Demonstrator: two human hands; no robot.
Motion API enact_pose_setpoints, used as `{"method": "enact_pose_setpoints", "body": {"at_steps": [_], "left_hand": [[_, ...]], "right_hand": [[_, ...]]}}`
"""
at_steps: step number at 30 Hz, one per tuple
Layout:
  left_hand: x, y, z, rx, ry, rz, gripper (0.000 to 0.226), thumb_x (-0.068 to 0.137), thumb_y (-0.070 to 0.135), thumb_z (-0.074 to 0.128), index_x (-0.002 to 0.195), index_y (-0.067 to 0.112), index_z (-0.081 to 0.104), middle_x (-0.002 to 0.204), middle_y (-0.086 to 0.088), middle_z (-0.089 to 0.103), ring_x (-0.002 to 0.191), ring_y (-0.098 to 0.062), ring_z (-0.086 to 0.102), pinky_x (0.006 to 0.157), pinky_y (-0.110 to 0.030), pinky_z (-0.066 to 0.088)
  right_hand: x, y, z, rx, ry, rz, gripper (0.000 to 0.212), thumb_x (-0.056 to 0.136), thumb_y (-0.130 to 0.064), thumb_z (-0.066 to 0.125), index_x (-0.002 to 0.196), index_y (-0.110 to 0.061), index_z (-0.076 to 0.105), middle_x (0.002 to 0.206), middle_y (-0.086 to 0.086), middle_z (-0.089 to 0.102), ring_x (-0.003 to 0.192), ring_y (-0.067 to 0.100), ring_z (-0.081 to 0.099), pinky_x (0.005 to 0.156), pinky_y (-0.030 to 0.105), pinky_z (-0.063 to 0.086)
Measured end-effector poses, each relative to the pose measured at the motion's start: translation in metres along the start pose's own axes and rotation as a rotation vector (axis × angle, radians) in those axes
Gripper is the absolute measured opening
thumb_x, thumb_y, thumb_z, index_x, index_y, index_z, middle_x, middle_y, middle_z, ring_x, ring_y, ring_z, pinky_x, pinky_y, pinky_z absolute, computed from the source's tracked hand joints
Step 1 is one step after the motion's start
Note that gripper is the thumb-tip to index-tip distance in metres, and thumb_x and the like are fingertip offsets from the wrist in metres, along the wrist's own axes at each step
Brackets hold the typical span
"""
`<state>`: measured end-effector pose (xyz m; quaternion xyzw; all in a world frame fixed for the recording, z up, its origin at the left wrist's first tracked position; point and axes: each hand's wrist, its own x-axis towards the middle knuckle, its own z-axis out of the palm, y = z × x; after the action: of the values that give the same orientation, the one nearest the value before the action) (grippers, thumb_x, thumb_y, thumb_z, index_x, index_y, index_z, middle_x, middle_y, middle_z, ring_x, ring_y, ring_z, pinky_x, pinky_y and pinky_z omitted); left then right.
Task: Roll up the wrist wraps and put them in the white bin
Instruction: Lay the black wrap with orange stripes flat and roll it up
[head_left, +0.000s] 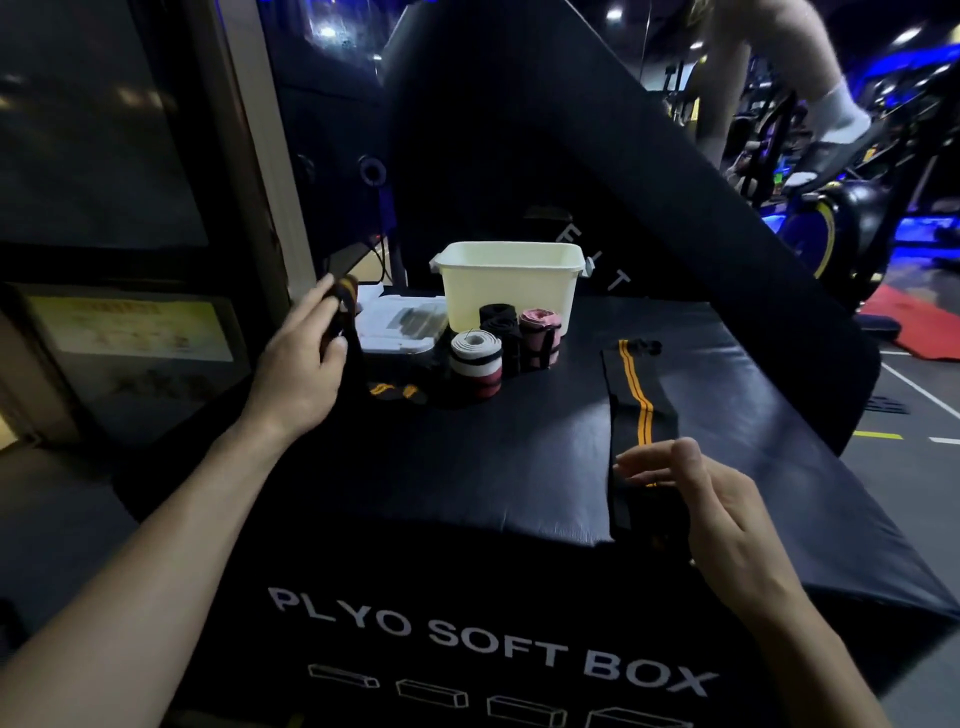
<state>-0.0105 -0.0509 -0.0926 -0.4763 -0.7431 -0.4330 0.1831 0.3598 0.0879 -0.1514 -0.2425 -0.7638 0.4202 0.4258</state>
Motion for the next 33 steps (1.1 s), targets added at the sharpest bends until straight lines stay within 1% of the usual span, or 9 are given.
{"method": "enact_pose_setpoints", "body": {"at_steps": [6,9,12,15,18,22,26,28,33], "left_hand": [[0.001,0.077,-0.041,-0.358,0.074,0.169,0.039,0.096,-0.007,0.06,0.128,0.013,0.07,0.137,0.01,0.065,0.126,-0.008,0.062,0.106,-0.027,0.05],[-0.013,0.109,-0.042,-0.516,-0.08,0.123,0.048,0.089,-0.007,0.064,0.125,0.024,0.071,0.124,0.01,0.073,0.116,-0.012,0.068,0.098,-0.029,0.055],[-0.029,0.129,-0.03,-0.542,-0.345,0.106,0.053,0.082,-0.006,0.065,0.127,0.022,0.072,0.11,0.007,0.077,0.106,-0.02,0.072,0.094,-0.038,0.059],[-0.046,0.142,-0.016,-0.608,-0.55,0.167,0.077,0.085,-0.026,0.06,0.111,0.045,0.076,0.103,0.023,0.076,0.099,0.0,0.07,0.086,-0.016,0.054],[-0.055,0.145,-0.001,-0.739,-0.564,0.161,0.071,0.08,-0.035,0.049,0.108,0.022,0.081,0.115,0.009,0.077,0.113,-0.009,0.07,0.093,-0.02,0.053],[-0.06,0.149,0.014,-0.852,-0.463,0.231,0.049,0.068,-0.028,0.052,0.089,0.009,0.077,0.096,0.001,0.08,0.099,-0.021,0.074,0.087,-0.028,0.057],[-0.063,0.152,0.028,-0.865,-0.381,0.308,0.025,0.062,-0.004,0.053,0.061,0.017,0.067,0.084,-0.003,0.079,0.115,-0.028,0.064,0.101,-0.039,0.048],[-0.066,0.148,0.039,-0.912,-0.345,0.262,0.036,0.062,-0.01,0.055,0.058,0.025,0.062,0.092,-0.006,0.08,0.13,-0.025,0.057,0.11,-0.038,0.042],[-0.081,0.138,0.059,-0.99,-0.154,-0.035,0.022,0.081,0.002,0.07,0.089,0.018,0.057,0.127,-0.004,0.068,0.129,-0.019,0.06,0.109,-0.045,0.048]], "right_hand": [[-0.008,-0.017,0.0,-0.001,0.044,-0.055,0.041,0.104,-0.051,0.044,0.104,-0.025,0.077,0.102,-0.001,0.076,0.095,0.018,0.074,0.081,0.056,0.059],[-0.012,-0.034,0.009,-0.084,0.021,-0.134,0.015,0.099,-0.029,0.063,0.109,-0.028,0.074,0.103,-0.011,0.076,0.094,0.007,0.072,0.078,0.035,0.058],[-0.014,-0.048,0.026,0.038,-0.101,-0.132,0.032,0.095,-0.031,0.066,0.127,-0.023,0.066,0.118,-0.013,0.073,0.113,0.003,0.067,0.097,0.031,0.054],[-0.011,-0.057,0.04,0.2,-0.145,0.013,0.041,0.1,-0.053,0.054,0.127,-0.023,0.064,0.12,-0.005,0.071,0.115,0.009,0.067,0.102,0.041,0.053],[-0.006,-0.06,0.04,0.379,-0.111,0.281,0.054,0.095,-0.068,0.05,0.109,-0.02,0.07,0.109,0.003,0.074,0.101,0.018,0.073,0.092,0.048,0.058],[-0.002,-0.055,0.035,0.608,-0.22,0.527,0.076,0.078,-0.084,0.051,0.11,-0.021,0.077,0.106,0.012,0.076,0.084,0.025,0.069,0.076,0.038,0.051],[0.0,-0.049,0.033,0.607,-0.212,0.352,0.032,0.096,-0.041,0.062,0.126,-0.031,0.07,0.121,0.0,0.072,0.104,0.02,0.068,0.078,0.036,0.054],[0.001,-0.043,0.033,0.554,-0.118,0.212,0.046,0.091,-0.012,0.07,0.134,-0.029,0.065,0.133,-0.005,0.068,0.122,0.017,0.064,0.096,0.043,0.054],[0.001,-0.04,0.036,0.515,-0.026,0.036,0.06,0.092,0.004,0.066,0.144,-0.025,0.055,0.145,-0.012,0.059,0.14,0.005,0.047,0.119,0.045,0.037]]}}
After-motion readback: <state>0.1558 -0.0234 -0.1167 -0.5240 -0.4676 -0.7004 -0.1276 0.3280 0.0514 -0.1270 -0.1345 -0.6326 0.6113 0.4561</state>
